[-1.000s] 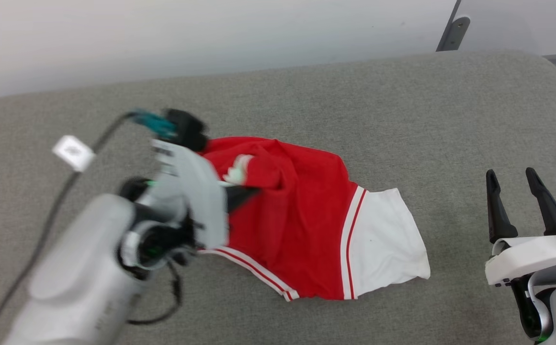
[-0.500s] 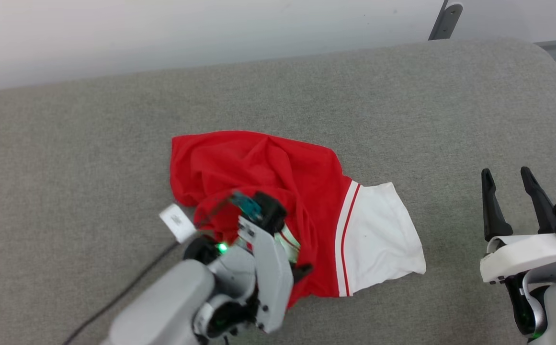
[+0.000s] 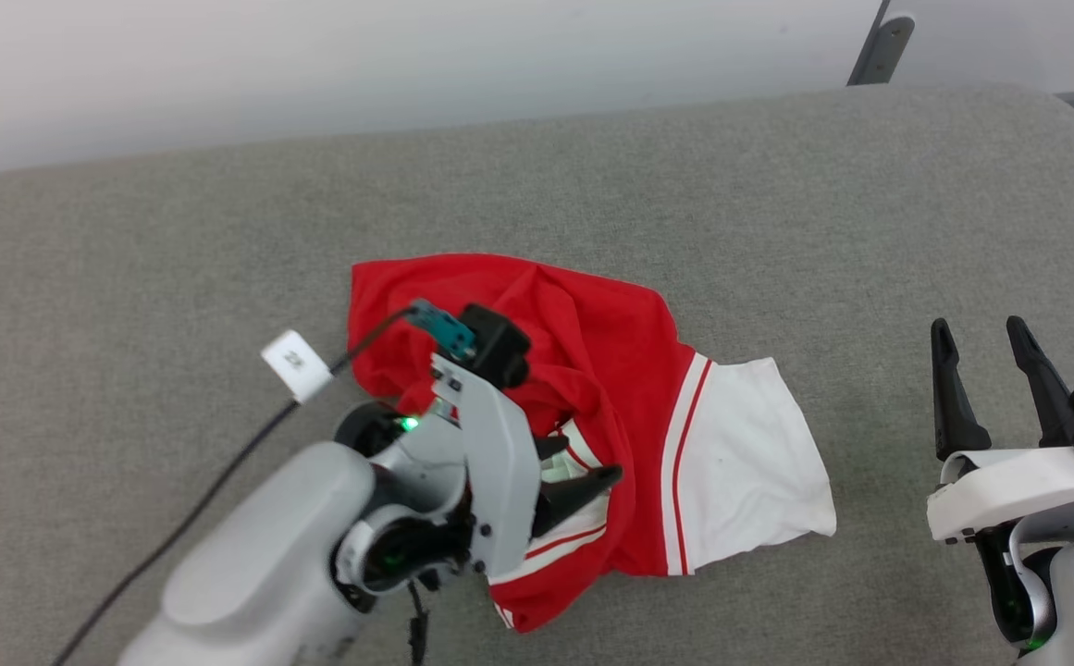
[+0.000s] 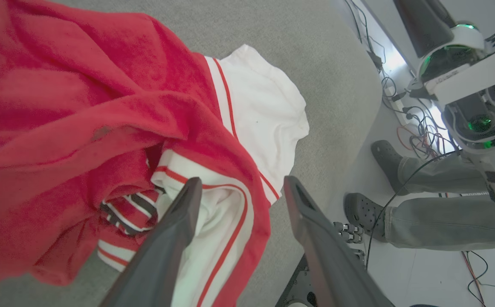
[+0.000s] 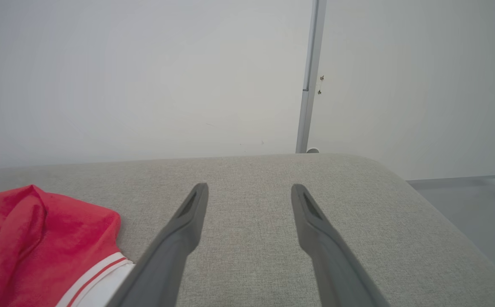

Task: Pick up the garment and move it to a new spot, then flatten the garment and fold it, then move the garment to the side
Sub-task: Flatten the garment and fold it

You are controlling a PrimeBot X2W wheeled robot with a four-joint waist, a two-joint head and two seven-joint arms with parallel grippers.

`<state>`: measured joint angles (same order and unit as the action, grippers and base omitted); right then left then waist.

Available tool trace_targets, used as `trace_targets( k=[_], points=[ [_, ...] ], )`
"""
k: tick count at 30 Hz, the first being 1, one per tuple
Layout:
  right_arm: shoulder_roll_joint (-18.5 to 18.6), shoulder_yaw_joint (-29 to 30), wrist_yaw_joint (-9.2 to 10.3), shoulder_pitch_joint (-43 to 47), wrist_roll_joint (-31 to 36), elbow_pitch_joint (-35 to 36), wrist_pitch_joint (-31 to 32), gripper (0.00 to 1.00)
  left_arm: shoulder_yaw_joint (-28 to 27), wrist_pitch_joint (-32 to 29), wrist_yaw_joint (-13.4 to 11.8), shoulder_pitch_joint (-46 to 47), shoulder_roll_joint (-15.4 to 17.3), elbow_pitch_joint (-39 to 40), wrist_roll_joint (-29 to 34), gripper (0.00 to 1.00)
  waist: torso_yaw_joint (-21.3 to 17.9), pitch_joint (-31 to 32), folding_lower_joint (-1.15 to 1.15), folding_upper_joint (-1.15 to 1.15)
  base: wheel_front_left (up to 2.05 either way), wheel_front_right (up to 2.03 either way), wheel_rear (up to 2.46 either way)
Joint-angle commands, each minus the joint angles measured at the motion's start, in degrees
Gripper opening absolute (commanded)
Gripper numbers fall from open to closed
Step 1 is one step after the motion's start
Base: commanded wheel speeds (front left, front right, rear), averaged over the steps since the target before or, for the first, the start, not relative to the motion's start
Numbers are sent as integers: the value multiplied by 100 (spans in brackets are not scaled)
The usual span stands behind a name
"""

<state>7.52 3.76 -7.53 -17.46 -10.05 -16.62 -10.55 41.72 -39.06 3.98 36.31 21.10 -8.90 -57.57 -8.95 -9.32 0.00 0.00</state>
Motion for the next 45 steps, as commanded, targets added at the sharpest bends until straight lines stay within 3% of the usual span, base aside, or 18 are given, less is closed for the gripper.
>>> trace_targets(
  k=[1, 9, 24, 35, 36, 37, 38, 40, 45],
  points=[
    [24, 26, 8, 53, 11, -4, -15, 100, -60, -69, -66, 36, 57, 90, -83, 100, 41, 54, 0, 0, 0, 0, 0],
    [23, -14, 8, 60, 33, 89, -69, 100, -140, -370, -273, -40, 427, 467, -147, 100, 43, 138, 0, 0, 0, 0, 0],
    [3, -12, 8, 28, 25, 335, -62, 100, -100, -107, -45, -314, 669, -123, -48, 100, -187, -98, 0, 0, 0, 0, 0],
    [-19, 36, 8, -3, 54, 367, -65, 100, -39, -99, 6, -364, 633, -632, -103, 100, -217, -199, 0, 0, 0, 0, 0],
    [-19, 38, 8, -5, 55, 368, -61, 100, -50, -103, 0, -363, 612, -654, -144, 88, -210, -202, 0, 0, 0, 0, 0],
    [-21, 41, 8, -9, 58, 367, -57, 100, -50, -120, 3, -359, 597, -670, -166, 55, -202, -202, 0, 0, 0, 0, 0],
    [-25, 40, 8, -14, 59, 365, -52, 100, -50, -121, 2, -353, 583, -689, -173, 44, -195, -204, 0, 0, 0, 0, 0],
    [-33, 33, 8, -25, 61, 366, -47, 100, -77, -101, -16, -344, 543, -710, -212, 0, -179, -209, 0, 0, 0, 0, 0],
    [-21, 28, 8, -34, 62, 369, -44, 100, -174, -82, -17, -266, 518, -739, -325, 0, -141, -207, 0, 0, 0, 0, 0]
  ],
)
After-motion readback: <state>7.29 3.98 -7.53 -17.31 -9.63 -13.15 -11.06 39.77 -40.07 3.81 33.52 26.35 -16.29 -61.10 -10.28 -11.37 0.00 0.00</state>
